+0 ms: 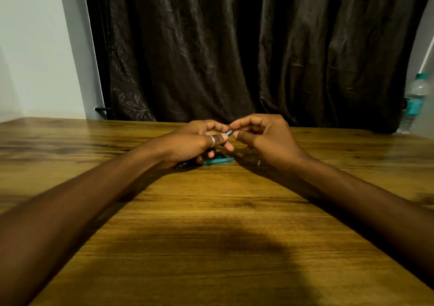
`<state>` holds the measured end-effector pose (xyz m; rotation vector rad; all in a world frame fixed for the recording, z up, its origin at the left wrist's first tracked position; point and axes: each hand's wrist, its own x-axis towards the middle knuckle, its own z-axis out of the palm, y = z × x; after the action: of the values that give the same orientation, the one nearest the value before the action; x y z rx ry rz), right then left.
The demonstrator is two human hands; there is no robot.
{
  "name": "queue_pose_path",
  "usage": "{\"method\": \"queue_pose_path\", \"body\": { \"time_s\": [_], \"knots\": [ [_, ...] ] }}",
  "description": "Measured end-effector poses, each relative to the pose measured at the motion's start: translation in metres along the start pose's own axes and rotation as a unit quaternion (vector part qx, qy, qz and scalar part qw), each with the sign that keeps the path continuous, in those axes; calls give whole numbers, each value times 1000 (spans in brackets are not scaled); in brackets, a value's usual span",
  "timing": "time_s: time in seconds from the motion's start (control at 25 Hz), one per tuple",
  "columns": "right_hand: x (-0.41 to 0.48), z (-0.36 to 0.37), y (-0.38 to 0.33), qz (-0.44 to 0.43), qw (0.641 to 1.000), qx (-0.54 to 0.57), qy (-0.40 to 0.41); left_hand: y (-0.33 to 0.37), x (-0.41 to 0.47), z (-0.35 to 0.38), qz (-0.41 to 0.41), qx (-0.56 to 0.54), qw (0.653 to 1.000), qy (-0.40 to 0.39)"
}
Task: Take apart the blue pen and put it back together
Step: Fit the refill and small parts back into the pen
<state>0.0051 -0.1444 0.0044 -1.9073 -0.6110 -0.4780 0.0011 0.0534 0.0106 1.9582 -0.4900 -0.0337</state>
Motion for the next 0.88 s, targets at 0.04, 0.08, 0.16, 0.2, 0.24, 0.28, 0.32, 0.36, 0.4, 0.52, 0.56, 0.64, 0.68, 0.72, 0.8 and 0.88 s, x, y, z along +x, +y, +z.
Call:
{"method": "queue_pose_path", "body": {
  "time_s": [0.04,0.08,0.16,0.2,0.24,0.28,0.32,0.36,0.4,0.52,0.56,0.64,0.68,0.72,0.8,0.88],
  "knots": [
    [1,0,1,-1,1000,-2,1,1,0,-1,-1,0,1000,2],
    [2,-1,2,-1,1000,-6,4,2,-1,-1,0,2,1000,5],
    [4,-2,5,-6,1000,-26,14,3,-1,-2,2,16,1000,20],
    [5,-2,7,-9,999,-40,24,4,-2,-3,-1,29,999,32],
    [6,-3,9,-12,998,-57,35,4,-2,-3,-5,44,998,42],
    [7,-3,10,-14,996,-76,46,2,-1,-4,-7,67,997,46],
    [7,-3,12,-12,994,-91,55,0,-1,-5,-4,105,993,46],
    [8,-4,13,-9,993,-96,62,-3,-1,-5,1,149,988,42],
    [9,-4,14,-4,993,-95,66,-6,0,-6,4,184,982,36],
    [12,-6,17,-3,993,-95,70,-9,0,-6,-9,240,970,30],
    [12,-6,18,-5,993,-99,70,-9,1,-6,-8,252,967,33],
    [12,-6,18,-5,992,-104,68,-8,1,-5,-3,262,964,34],
    [11,-6,18,-4,992,-102,69,-7,1,-5,-3,254,967,31],
    [11,-6,18,-5,992,-100,70,-6,1,-7,-4,237,971,29],
    [8,-4,18,-18,991,-114,67,-3,1,-14,-2,194,979,58],
    [5,1,16,-40,987,-147,44,-1,3,-27,3,171,979,112]
  ]
}}
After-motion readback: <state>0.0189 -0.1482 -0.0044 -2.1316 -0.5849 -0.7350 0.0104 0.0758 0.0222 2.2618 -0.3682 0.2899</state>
